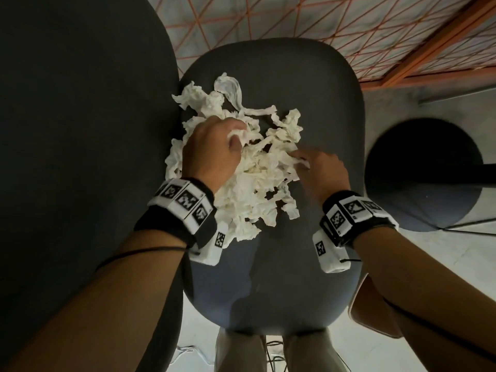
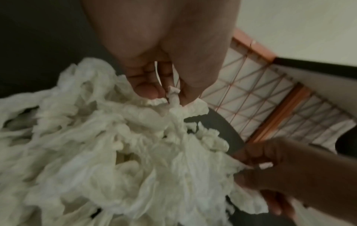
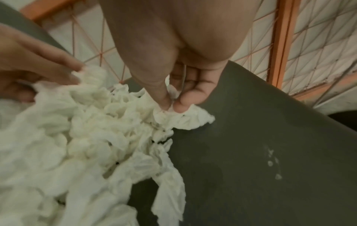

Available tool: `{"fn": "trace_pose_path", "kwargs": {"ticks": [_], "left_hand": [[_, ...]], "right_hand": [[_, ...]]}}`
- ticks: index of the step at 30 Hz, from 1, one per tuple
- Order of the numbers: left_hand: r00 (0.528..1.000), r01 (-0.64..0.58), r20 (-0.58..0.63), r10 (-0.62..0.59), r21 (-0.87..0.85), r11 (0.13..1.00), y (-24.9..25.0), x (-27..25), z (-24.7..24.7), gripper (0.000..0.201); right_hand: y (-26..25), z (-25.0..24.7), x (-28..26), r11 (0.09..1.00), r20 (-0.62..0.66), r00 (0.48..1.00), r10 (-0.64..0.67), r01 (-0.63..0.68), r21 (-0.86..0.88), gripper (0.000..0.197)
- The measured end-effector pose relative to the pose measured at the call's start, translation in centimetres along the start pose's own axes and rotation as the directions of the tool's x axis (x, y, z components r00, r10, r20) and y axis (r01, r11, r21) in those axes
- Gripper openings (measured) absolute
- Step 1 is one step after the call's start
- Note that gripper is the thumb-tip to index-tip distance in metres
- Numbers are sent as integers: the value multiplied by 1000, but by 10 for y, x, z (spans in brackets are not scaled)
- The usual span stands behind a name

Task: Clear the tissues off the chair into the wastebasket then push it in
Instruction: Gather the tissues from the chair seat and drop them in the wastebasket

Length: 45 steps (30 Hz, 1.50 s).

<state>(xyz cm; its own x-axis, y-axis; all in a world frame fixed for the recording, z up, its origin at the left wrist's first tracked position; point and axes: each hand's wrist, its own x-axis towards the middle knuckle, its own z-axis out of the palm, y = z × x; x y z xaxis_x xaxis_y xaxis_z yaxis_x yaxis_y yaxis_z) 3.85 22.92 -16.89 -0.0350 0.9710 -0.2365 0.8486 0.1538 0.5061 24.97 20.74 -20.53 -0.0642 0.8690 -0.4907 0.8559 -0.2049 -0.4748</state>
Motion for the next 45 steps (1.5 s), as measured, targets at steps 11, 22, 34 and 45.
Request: {"fn": "trace_pose_path", "kwargs": {"ticks": [11,22,34,45], "left_hand": [[991,88,-74,-112,-266,960,29,21,-24,31],[906,-142,422,30,237,961,79,64,48,66],[972,52,235,-25,-107,993,69,41,40,15],[950,262,226,-214,-210,942,46,43,5,16]], "right_hand": [[8,-38,-44,840,-33,939,343,-291,459,49],[34,0,-55,886,167,962,214,-264,382,26],[25,45,-63,969,272,938,213,-239,66,30],[17,20,-64,840,173,919,353,-393,374,41]]}}
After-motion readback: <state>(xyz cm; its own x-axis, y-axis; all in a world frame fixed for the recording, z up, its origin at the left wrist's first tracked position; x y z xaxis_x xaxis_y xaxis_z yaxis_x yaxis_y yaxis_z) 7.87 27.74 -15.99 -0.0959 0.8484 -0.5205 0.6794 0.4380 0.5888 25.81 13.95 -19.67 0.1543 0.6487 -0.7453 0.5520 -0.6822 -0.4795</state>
